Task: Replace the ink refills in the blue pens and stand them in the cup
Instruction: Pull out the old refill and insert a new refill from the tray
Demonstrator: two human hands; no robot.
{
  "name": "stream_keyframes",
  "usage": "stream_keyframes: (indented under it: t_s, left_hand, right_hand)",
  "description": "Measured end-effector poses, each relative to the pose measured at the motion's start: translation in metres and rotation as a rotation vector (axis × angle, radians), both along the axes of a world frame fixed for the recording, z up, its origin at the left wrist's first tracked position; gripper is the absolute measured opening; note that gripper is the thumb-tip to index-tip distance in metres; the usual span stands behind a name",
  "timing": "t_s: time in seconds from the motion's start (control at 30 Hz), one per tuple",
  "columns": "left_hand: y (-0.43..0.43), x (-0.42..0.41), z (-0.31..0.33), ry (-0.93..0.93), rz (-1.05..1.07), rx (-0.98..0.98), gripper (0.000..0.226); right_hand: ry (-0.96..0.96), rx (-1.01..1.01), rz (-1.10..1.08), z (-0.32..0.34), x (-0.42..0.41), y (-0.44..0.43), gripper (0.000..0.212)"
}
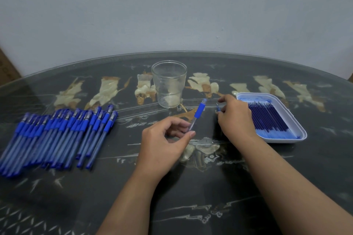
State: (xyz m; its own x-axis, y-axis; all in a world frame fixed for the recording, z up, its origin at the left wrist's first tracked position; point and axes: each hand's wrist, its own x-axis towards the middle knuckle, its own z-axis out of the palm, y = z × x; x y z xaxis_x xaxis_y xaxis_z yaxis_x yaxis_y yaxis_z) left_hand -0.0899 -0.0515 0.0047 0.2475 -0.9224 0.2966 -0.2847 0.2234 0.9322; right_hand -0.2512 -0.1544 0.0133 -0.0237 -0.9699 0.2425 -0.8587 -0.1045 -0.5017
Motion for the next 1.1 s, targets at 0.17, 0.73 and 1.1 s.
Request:
stream_keyframes:
  t_s: [0.17, 0.73, 1.1]
  left_hand:
    - [0.0, -0.001, 0.001, 0.011, 0.002, -0.002, 0.02]
    - [0.002, -0.008, 0.008, 0.017, -0.006, -0.012, 0.02]
    - [0.003, -0.017, 0.011, 0.052, 0.019, -0.013, 0.016]
  right_hand:
    - [-0.004, -0.006, 0.002, 0.0, 0.0, 0.0, 0.032]
    - [-0.069, -0.038, -0.158, 0.013, -0.054, 0.007, 0.016]
    - [0.012, 0.114, -0.172, 0.007, -0.064, 0.007, 0.026]
